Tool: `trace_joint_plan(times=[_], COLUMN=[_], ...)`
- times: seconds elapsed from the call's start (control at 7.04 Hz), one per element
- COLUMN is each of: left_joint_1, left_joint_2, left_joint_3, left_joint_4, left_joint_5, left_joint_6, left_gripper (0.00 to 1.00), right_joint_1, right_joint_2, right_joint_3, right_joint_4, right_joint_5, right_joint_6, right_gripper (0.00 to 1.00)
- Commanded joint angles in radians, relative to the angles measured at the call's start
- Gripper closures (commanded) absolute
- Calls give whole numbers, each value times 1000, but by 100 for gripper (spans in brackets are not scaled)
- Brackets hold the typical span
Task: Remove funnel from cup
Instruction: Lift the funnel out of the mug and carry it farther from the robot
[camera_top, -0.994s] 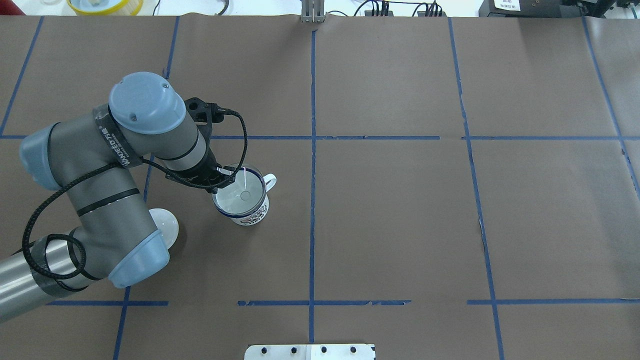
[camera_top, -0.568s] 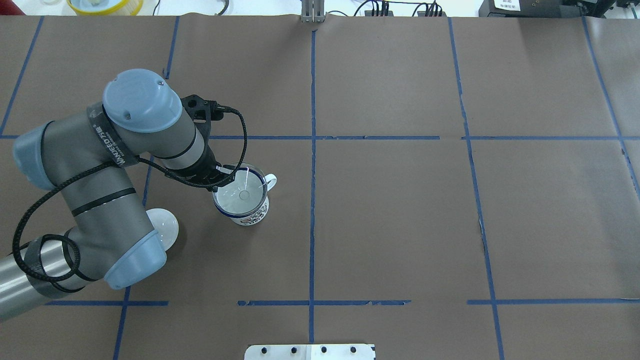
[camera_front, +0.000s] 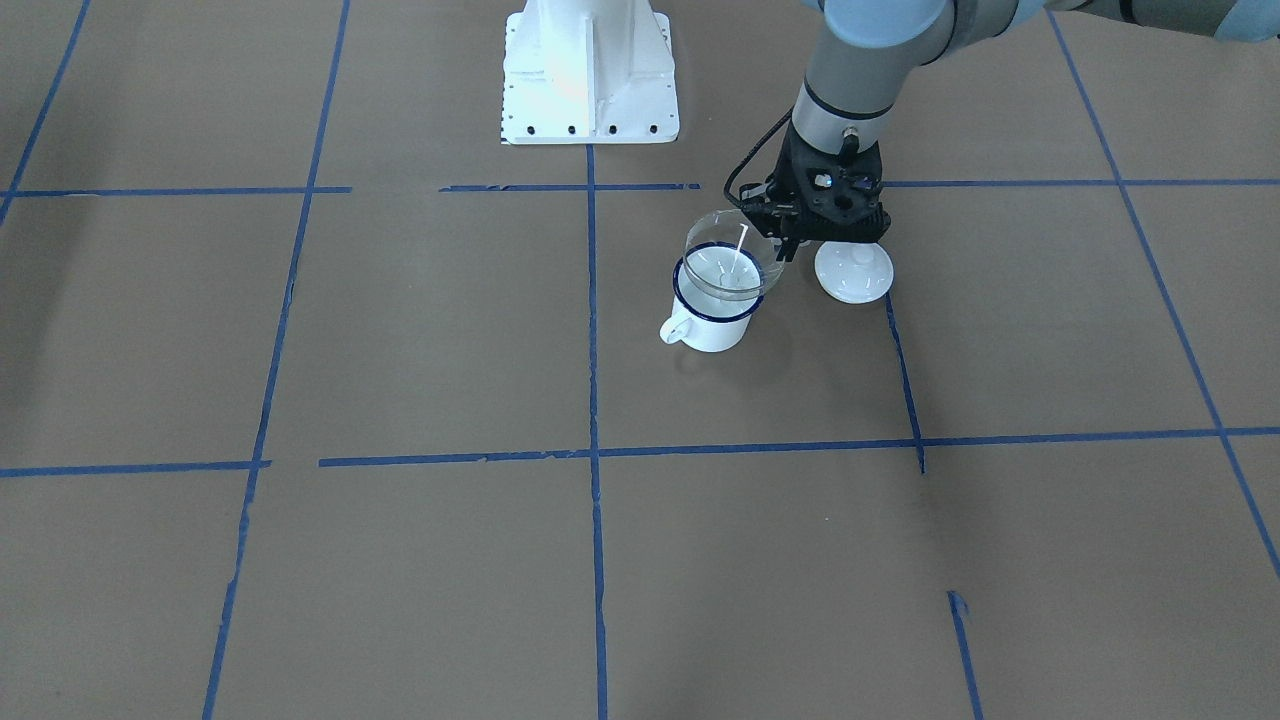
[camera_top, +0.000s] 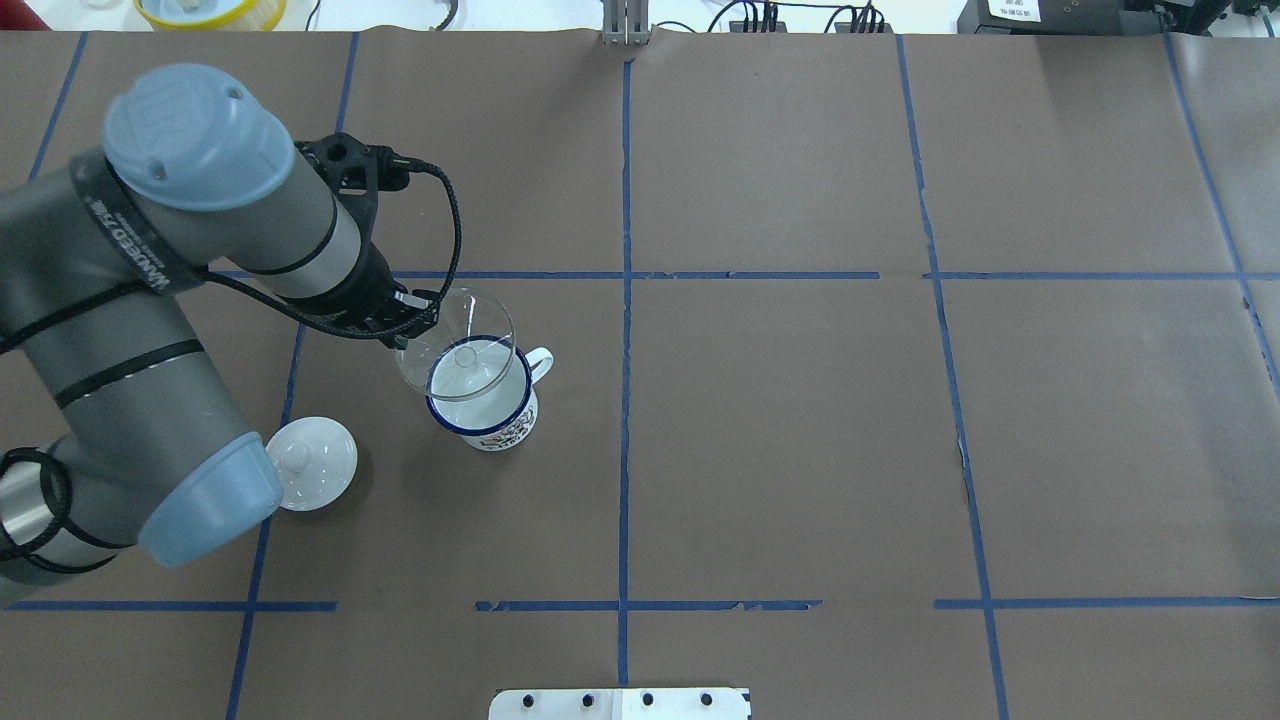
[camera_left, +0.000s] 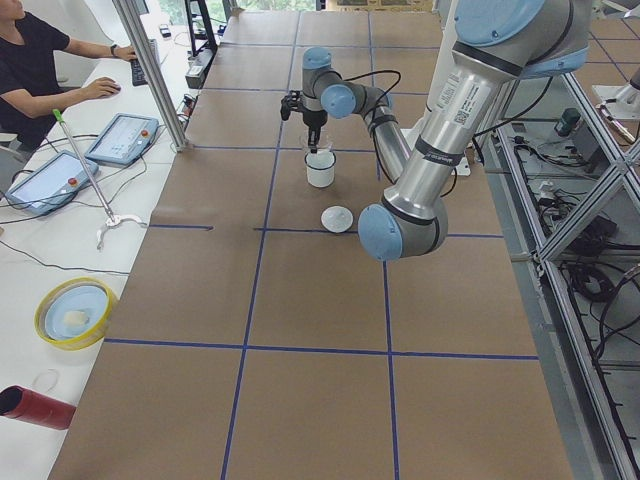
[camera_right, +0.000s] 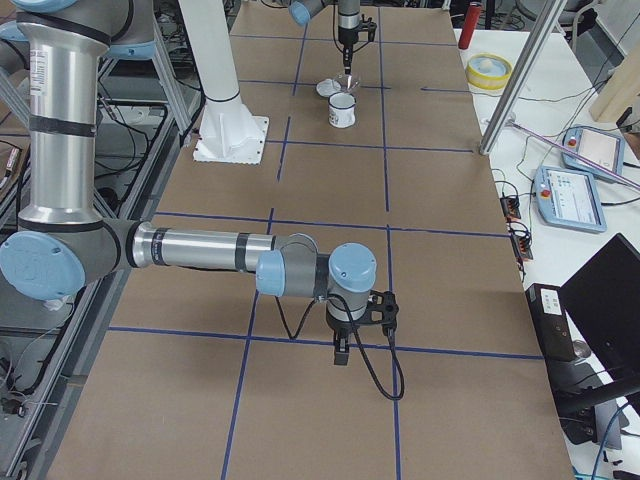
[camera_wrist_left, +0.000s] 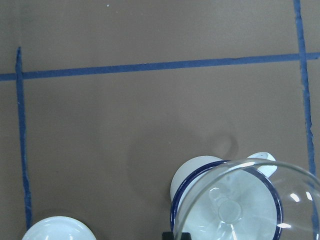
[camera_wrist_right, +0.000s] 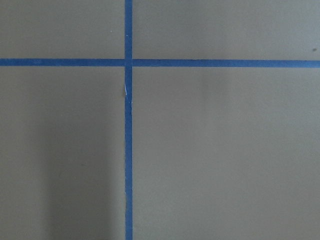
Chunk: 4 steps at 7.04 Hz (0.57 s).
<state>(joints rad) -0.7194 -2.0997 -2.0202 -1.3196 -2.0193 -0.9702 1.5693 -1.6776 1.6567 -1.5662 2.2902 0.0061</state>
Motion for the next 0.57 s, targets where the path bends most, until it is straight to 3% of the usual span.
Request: trace_joint_plan(times=[0.0,0.28,0.43], left_joint_1=[-119,-170,-196], left_joint_2=[-9,-11,3], left_joint_3=[-55,-46,-28], left_joint_4=[66,12,-123], left_joint_5=[-102,-115,-77], left_joint_6=[85,161,165], left_gripper=[100,100,100], right_joint_1=[0,0,0], right_joint_2=[1,1,-1], right_joint_3=[0,0,0], right_joint_4=[0,0,0], right_joint_5=[0,0,0], right_joint_6=[0,0,0], right_gripper=[0,0,0])
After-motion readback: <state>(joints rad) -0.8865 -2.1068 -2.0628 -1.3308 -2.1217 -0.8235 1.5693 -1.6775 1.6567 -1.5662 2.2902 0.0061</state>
